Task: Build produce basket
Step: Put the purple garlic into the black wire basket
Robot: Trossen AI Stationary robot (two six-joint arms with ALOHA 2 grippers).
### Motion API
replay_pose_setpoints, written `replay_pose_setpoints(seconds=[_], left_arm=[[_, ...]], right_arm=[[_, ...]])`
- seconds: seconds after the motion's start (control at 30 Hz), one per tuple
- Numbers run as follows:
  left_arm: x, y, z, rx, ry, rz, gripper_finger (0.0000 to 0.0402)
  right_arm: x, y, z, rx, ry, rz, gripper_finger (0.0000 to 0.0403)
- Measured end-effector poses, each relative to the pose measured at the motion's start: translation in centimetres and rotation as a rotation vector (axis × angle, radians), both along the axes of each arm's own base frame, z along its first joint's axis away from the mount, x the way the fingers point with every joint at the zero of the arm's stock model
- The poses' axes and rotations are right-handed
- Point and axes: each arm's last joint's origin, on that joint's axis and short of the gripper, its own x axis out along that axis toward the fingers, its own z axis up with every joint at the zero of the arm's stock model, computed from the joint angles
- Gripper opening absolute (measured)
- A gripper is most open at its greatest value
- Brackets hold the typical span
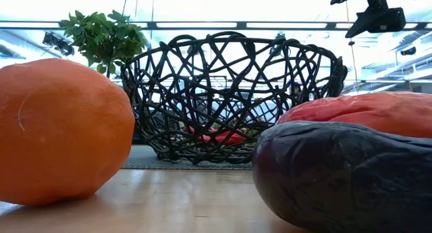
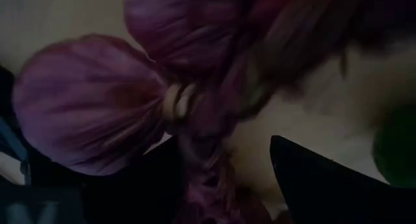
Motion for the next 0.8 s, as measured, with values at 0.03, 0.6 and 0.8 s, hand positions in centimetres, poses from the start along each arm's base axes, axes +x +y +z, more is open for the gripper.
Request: replay_pose_setpoints(seconds=[0.03,0.6,0.8], left_arm=[[0.0,0.0,0.0,0.003,0.003,-0.002,0.0233],[0.1,1.2,1.6,-0.013,0.027,-0.027,0.0035],[0.4,2.9,5.3,0.020,0.030,-0.028,0.0056]], right_arm=[[0.0,0.0,0.0,0.000,0.000,0.000,0.0312],[0.0,0.0,0.0,0.000,0.000,0.000,0.0312],[0.0,0.0,0.0,0.007,0.000,-0.006,0.0312]])
